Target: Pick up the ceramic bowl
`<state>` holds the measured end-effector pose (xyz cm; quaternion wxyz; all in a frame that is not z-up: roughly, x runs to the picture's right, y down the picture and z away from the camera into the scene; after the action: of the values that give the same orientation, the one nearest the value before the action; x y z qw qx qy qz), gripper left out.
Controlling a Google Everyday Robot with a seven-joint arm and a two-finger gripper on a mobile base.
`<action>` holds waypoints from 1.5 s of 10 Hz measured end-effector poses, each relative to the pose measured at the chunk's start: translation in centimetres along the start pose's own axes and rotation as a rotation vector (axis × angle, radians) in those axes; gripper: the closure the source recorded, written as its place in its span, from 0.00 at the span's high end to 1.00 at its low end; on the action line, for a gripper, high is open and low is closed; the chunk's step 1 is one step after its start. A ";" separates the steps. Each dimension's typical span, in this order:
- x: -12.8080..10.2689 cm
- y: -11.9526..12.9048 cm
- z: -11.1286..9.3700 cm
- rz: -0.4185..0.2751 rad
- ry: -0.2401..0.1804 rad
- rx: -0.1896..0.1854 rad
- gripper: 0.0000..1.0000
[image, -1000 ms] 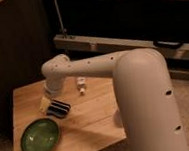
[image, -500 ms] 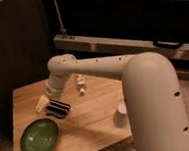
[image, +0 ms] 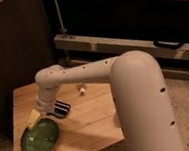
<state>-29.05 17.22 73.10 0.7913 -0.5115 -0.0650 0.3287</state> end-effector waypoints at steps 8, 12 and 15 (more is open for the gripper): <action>1.2 -0.5 5.9 -0.047 0.079 -0.115 0.80; 1.8 -2.0 7.7 -0.045 0.108 -0.074 0.57; 2.1 -2.1 7.8 -0.043 0.112 -0.061 0.28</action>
<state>-29.85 23.88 78.08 0.7847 -0.5513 -0.0415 0.2802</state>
